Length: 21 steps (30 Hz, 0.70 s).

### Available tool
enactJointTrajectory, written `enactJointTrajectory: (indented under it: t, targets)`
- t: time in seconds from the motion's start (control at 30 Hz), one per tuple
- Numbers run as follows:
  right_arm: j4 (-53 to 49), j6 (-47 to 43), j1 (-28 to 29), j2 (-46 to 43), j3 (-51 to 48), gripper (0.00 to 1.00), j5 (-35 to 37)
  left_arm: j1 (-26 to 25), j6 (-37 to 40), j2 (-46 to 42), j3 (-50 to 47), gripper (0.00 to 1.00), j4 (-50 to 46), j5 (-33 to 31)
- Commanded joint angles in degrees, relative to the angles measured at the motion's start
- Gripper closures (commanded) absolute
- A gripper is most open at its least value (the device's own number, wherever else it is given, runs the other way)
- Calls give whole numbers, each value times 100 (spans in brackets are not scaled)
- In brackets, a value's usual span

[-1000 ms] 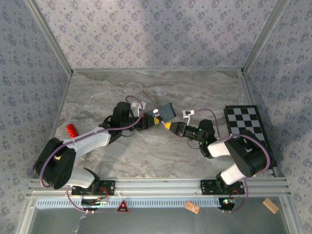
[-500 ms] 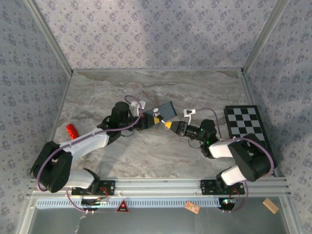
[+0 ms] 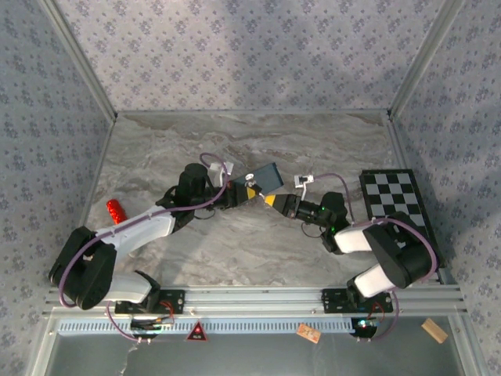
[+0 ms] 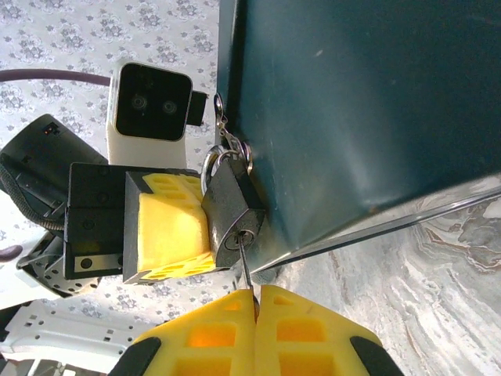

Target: Unlock the padlock with the key

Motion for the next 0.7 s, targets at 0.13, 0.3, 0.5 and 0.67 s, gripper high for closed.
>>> enactJointTrajectory:
  t: [0.13, 0.3, 0.5, 0.67]
  targets:
    - [437, 177, 151, -333, 465, 100, -55, -289, 87, -51, 170, 100, 512, 630]
    - [437, 118, 140, -420, 448, 100, -119, -302, 12, -103, 178, 100, 625, 748]
    - [419, -89, 17, -435, 414, 100, -283, -343, 177, -263, 250, 100, 309, 875]
    - [177, -274, -139, -474, 400, 100, -391, -340, 462, -382, 301, 100, -172, 854]
